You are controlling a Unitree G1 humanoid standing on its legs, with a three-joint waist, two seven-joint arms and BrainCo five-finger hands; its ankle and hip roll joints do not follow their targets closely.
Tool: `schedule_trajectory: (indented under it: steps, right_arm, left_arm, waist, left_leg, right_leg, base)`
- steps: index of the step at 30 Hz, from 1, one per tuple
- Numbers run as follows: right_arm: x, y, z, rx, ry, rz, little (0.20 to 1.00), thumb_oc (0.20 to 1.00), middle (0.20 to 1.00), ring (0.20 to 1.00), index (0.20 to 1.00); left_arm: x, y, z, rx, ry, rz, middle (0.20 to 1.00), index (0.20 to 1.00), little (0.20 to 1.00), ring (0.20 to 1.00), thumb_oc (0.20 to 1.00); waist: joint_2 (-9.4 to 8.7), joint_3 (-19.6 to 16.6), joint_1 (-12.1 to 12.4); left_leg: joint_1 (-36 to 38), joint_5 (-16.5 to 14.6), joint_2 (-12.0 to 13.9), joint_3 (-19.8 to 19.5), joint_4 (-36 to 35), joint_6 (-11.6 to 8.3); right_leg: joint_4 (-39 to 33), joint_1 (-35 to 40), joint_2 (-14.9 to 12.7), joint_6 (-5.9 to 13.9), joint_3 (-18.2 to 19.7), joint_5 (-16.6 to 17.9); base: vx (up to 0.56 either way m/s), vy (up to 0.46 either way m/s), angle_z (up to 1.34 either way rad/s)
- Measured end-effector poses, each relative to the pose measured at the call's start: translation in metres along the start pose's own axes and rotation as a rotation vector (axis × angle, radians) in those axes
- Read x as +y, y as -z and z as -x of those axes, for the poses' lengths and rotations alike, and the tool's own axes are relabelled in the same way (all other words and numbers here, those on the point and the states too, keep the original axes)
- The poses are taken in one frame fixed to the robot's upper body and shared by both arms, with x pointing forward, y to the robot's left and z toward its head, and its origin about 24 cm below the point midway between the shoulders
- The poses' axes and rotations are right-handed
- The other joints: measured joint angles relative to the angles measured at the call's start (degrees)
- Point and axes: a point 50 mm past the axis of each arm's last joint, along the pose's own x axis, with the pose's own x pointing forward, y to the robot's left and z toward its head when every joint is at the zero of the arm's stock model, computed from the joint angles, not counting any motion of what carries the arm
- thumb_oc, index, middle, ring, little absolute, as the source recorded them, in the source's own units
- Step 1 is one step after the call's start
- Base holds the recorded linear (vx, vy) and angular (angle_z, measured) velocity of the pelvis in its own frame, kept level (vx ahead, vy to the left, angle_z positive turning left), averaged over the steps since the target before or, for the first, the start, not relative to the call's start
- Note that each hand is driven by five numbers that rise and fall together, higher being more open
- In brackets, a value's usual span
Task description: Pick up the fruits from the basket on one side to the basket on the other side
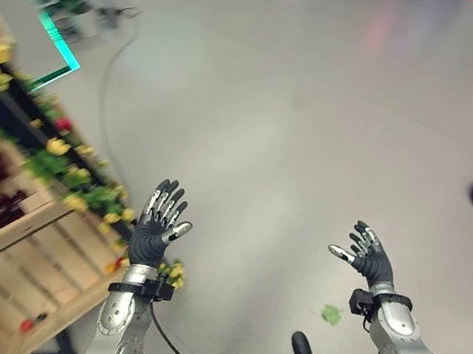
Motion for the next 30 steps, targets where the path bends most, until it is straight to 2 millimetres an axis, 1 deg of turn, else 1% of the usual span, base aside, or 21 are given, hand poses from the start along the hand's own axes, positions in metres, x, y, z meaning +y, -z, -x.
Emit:
schedule_trajectory:
  steps: [1,2,3,4,5,6,8,9,10,11,13,16,18,19,20,21,23,26,28,29,30]
  right_arm:
    - [-0.005,0.003,0.003,0.005,0.027,0.003,1.000,1.000,1.000,1.000,1.000]
    - [-0.008,0.006,0.003,0.020,0.038,0.014,1.000,1.000,1.000,1.000,1.000]
    - [-0.016,0.009,0.008,0.034,0.056,0.037,1.000,1.000,1.000,1.000,1.000]
    - [-0.019,0.012,0.011,0.045,0.066,0.041,1.000,1.000,1.000,1.000,1.000]
    - [-0.024,0.019,0.019,0.074,0.084,0.042,1.000,1.000,1.000,1.000,1.000]
    - [-0.018,0.019,0.017,0.072,0.079,0.026,1.000,1.000,1.000,1.000,1.000]
    - [-0.015,0.025,0.019,0.093,0.077,0.024,1.000,1.000,1.000,1.000,1.000]
    - [-0.012,0.024,0.018,0.089,0.067,0.026,1.000,1.000,1.000,1.000,1.000]
    - [-0.009,0.017,0.011,0.061,0.054,0.031,1.000,1.000,1.000,1.000,1.000]
    - [-0.013,0.017,0.011,0.064,0.065,0.049,1.000,1.000,1.000,1.000,1.000]
    - [-0.018,0.018,0.013,0.077,0.075,0.074,1.000,1.000,1.000,1.000,1.000]
    - [-0.028,0.016,0.013,0.079,0.085,0.117,1.000,1.000,1.000,1.000,1.000]
    - [-0.038,0.017,0.014,0.096,0.092,0.158,1.000,1.000,1.000,1.000,1.000]
    - [-0.042,0.020,0.014,0.116,0.101,0.174,1.000,1.000,1.000,1.000,1.000]
    - [-0.045,0.023,0.016,0.138,0.108,0.184,1.000,1.000,1.000,1.000,1.000]
    - [-0.043,0.024,0.014,0.142,0.097,0.190,1.000,1.000,1.000,1.000,1.000]
    - [-0.041,0.027,0.015,0.157,0.068,0.209,1.000,1.000,1.000,1.000,1.000]
    - [-0.045,0.034,0.020,0.190,0.066,0.225,1.000,1.000,1.000,1.000,1.000]
    - [-0.049,0.039,0.022,0.217,0.077,0.238,1.000,1.000,1.000,1.000,1.000]
    - [-0.054,0.036,0.022,0.212,0.079,0.260,1.000,1.000,1.000,1.000,1.000]
    - [-0.058,0.037,0.021,0.222,0.086,0.272,1.000,1.000,1.000,1.000,1.000]
  left_arm:
    - [0.002,0.004,-0.002,0.023,-0.015,-0.029,1.000,1.000,1.000,1.000,1.000]
    - [0.002,0.006,0.000,0.025,-0.032,-0.017,1.000,1.000,1.000,1.000,1.000]
    - [0.001,0.009,0.001,0.025,-0.063,0.010,1.000,1.000,1.000,1.000,1.000]
    - [0.003,0.011,0.004,0.033,-0.072,0.011,1.000,1.000,1.000,1.000,1.000]
    - [0.001,0.013,0.007,0.041,-0.082,0.021,1.000,1.000,1.000,1.000,1.000]
    - [0.010,0.014,0.013,0.052,-0.115,0.007,1.000,1.000,1.000,1.000,1.000]
    - [0.017,0.019,0.022,0.086,-0.151,-0.005,1.000,1.000,1.000,1.000,1.000]
    - [0.024,0.020,0.027,0.095,-0.174,-0.019,1.000,1.000,1.000,1.000,1.000]
    - [0.028,0.022,0.029,0.108,-0.194,-0.021,1.000,1.000,1.000,1.000,1.000]
    - [0.026,0.026,0.028,0.123,-0.194,-0.009,1.000,1.000,1.000,1.000,1.000]
    - [0.027,0.034,0.031,0.150,-0.223,0.012,1.000,1.000,1.000,1.000,1.000]
    - [0.024,0.042,0.034,0.172,-0.251,0.057,1.000,1.000,1.000,1.000,1.000]
    - [0.021,0.046,0.033,0.180,-0.256,0.081,1.000,1.000,1.000,1.000,1.000]
    - [0.020,0.048,0.033,0.181,-0.266,0.102,1.000,1.000,1.000,1.000,1.000]
    - [0.017,0.054,0.038,0.201,-0.278,0.122,1.000,1.000,1.000,1.000,1.000]
    - [0.016,0.060,0.046,0.225,-0.296,0.137,1.000,1.000,1.000,1.000,1.000]
    - [0.014,0.075,0.063,0.295,-0.336,0.165,1.000,1.000,1.000,1.000,1.000]
    - [0.016,0.086,0.070,0.346,-0.367,0.168,1.000,1.000,1.000,1.000,1.000]
    - [0.018,0.094,0.074,0.385,-0.391,0.167,1.000,1.000,1.000,1.000,1.000]
    - [0.015,0.099,0.074,0.398,-0.399,0.181,1.000,1.000,1.000,1.000,1.000]
    - [0.014,0.101,0.073,0.404,-0.403,0.188,1.000,1.000,1.000,1.000,1.000]
  waist:
    - [0.67,0.36,-1.34]
    - [1.68,0.67,-0.39]
    - [3.63,1.11,0.64]
    - [4.40,1.32,1.58]
    - [2.93,0.63,0.60]
    - [3.31,0.42,2.03]
    - [1.34,-1.20,4.58]
    - [0.37,-1.85,5.24]
    - [1.71,-1.48,5.92]
    - [2.57,-1.90,4.30]
    - [3.25,-2.33,2.04]
    - [5.91,-2.58,1.74]
    - [7.58,-2.72,1.40]
    - [7.66,-2.66,1.47]
    - [7.64,-2.65,1.23]
    - [6.19,-2.07,2.51]
    - [6.61,-2.06,3.59]
    - [7.02,-1.55,3.12]
    - [6.93,-1.16,4.05]
    - [8.14,-0.08,4.26]
    - [9.07,0.45,3.99]
  left_leg:
    - [0.35,-0.73,2.10,5.61,1.50,0.78]
    - [1.26,-0.63,4.08,8.47,0.84,0.70]
    - [3.16,-0.27,7.75,13.54,0.08,0.10]
    - [4.13,0.25,8.65,14.72,-0.77,-0.37]
    - [6.08,1.24,9.75,18.53,-1.85,-1.45]
    - [7.73,1.62,11.22,22.93,-2.83,-2.07]
    - [11.25,1.23,12.29,29.59,-2.23,-4.00]
    - [10.93,-1.83,12.00,27.29,1.00,-6.14]
    - [10.15,-3.12,12.89,24.42,2.28,-5.88]
    - [10.23,-3.78,13.08,23.22,2.54,-6.41]
    - [13.48,-3.44,14.09,26.08,2.28,-6.89]
    - [16.88,-2.86,15.49,24.78,4.49,-5.84]
    - [15.67,-1.47,16.73,19.13,11.85,-6.00]
    - [14.56,0.11,16.66,15.87,16.31,-7.33]
    - [11.79,0.36,14.87,10.48,22.77,-7.92]
    - [10.69,-0.02,5.73,-0.12,24.61,-7.85]
    - [8.52,-0.11,-1.48,-4.86,23.35,-6.57]
    - [1.87,0.89,-1.50,-8.23,21.12,-4.19]
    - [1.20,1.79,-2.68,-11.37,8.32,-3.37]
    - [0.80,3.29,-1.69,-11.83,0.97,-1.52]
    - [0.16,3.33,-1.61,-13.35,-0.51,-1.87]
  right_leg:
    - [-0.04,1.48,-1.42,-7.76,-13.22,-10.25]
    - [2.62,0.88,-2.56,-8.43,-17.29,-12.14]
    - [10.41,-0.13,-4.13,-5.60,-19.26,-14.08]
    - [12.59,-0.06,-4.98,-3.54,-18.18,-14.69]
    - [14.90,1.45,-7.07,-1.36,-19.68,-15.96]
    - [17.88,1.61,-8.55,-2.11,-22.47,-17.66]
    - [20.50,4.75,-11.60,-6.98,-34.58,-21.57]
    - [17.90,5.86,-10.32,-5.34,-36.11,-16.40]
    - [17.17,5.59,-8.96,-6.03,-35.48,-15.69]
    - [17.34,3.58,-7.22,-6.76,-34.59,-16.34]
    - [18.12,2.24,-4.23,-8.13,-31.52,-17.34]
    - [18.46,1.34,0.52,-9.72,-25.23,-18.55]
    - [20.56,0.96,1.65,-9.79,-23.55,-20.24]
    - [20.63,0.92,2.37,-11.88,-22.14,-20.76]
    - [19.84,1.57,3.64,-12.43,-20.19,-20.93]
    - [17.92,2.58,4.99,-12.62,-13.12,-18.91]
    - [12.44,5.89,7.94,-13.52,-6.74,-17.44]
    - [9.41,8.50,9.62,-13.63,-5.63,-16.58]
    - [6.19,10.13,9.72,-13.20,-2.21,-16.29]
    - [5.00,10.68,9.78,-12.23,-1.80,-15.39]
    - [4.79,11.02,10.08,-12.57,-2.10,-14.83]
  base:
    - [-0.16,0.076,-1.07]
    - [-0.09,0.024,-1.47]
    - [-0.11,0.005,-1.51]
    - [-0.13,-0.005,-1.57]
    - [-0.13,0.002,-1.10]
    - [-0.07,0.023,-1.70]
    - [-0.02,-0.015,-1.97]
    - [0.06,-0.168,-1.76]
    - [0.10,-0.254,-1.94]
    - [0.13,-0.183,-1.40]
    - [0.13,-0.123,-1.42]
    - [0.16,-0.207,-1.66]
    - [0.09,-0.214,-1.43]
    - [0.21,-0.075,-1.27]
    - [0.27,-0.083,-1.61]
    - [0.25,-0.047,-1.76]
    - [0.15,0.005,-1.75]
    - [0.15,0.072,-1.18]
    - [0.20,0.092,-1.27]
    - [0.23,0.113,-1.15]
    - [0.24,0.112,-1.14]
